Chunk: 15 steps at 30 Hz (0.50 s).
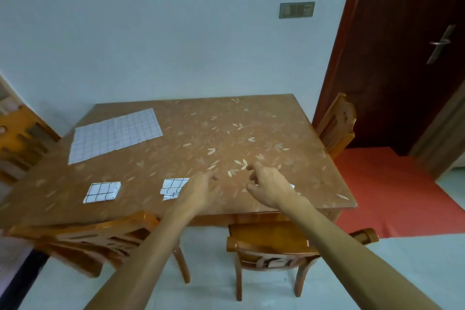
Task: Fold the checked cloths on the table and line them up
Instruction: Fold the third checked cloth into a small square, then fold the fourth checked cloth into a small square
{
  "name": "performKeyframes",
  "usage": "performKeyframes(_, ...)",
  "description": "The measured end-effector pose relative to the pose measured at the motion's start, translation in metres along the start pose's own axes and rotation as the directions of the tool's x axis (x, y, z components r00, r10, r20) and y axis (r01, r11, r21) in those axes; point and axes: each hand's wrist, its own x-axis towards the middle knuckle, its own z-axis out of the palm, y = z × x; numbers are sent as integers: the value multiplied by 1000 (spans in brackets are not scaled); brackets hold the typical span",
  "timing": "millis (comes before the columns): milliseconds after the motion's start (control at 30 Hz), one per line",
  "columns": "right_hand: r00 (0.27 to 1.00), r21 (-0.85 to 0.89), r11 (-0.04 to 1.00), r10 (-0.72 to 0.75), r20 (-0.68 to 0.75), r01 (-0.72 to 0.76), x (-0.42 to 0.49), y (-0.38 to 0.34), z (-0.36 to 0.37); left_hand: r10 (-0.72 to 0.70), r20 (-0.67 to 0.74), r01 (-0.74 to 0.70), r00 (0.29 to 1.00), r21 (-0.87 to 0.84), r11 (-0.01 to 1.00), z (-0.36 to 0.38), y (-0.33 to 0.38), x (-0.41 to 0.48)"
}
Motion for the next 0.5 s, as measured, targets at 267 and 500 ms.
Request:
performKeyframes(267,999,26,999,-38,3,38,24,-145,71,15,-47,-13,999,39,999,-98,-128,-31)
performKeyframes(500,986,6,990,-138,88,138,52,-266,153,-157,-32,154,987,-82,985,-162,-265,-66)
